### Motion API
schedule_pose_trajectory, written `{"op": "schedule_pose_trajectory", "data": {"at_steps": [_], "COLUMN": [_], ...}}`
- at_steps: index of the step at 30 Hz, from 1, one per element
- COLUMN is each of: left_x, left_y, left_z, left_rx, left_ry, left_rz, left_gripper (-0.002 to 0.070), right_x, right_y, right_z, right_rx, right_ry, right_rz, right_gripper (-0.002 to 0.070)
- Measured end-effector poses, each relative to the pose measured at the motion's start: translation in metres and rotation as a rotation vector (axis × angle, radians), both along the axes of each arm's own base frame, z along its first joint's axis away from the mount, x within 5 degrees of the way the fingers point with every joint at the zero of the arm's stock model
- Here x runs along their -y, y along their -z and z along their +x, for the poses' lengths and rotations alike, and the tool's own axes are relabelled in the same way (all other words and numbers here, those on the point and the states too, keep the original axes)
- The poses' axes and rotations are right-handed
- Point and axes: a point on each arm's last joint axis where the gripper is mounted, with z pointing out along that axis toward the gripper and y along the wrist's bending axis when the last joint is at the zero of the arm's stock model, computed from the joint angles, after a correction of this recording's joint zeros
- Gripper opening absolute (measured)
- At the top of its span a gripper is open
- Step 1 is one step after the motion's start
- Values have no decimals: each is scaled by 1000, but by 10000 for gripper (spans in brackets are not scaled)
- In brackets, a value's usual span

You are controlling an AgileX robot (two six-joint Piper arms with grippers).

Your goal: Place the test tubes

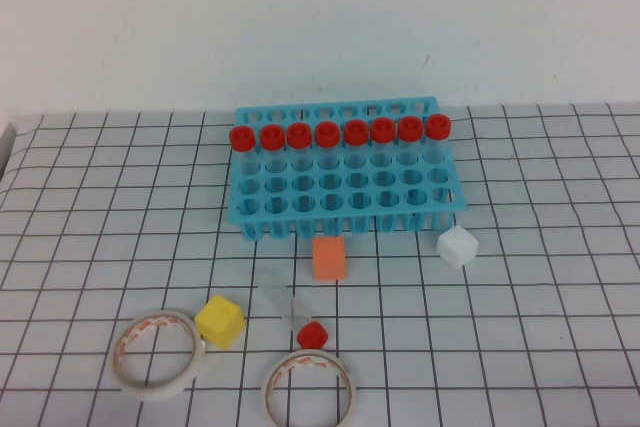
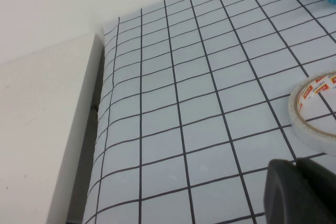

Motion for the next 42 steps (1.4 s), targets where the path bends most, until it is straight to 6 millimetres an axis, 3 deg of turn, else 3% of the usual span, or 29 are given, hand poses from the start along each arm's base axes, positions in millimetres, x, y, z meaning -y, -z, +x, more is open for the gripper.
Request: {"op": "schedule_pose_trajectory", "data": {"at_steps": [27,33,35,39,42], "left_x": [0,0,2,12,14], "left_y": [0,0,-2,-9,-14], "left_z": [0,0,0,1,2], "left_rx": [0,0,20,63,87], "left_ry": [0,0,-9,-42,-52], "left_rz": [0,-5,-122,-811,-1085], "left_gripper": [-2,-2,-2,-2,-2], "right_x": [1,-2,-5,-11,-19], "right_y": [0,0,0,-1,-2], "right_z": [0,0,0,0,1], "right_rx": [-1,1,6,14,15], "right_ry": [2,-4,-10,-25,-42], "right_rz": [-23,46,128,324,564], "right_gripper": [-1,-1,-1,-1,-1]}}
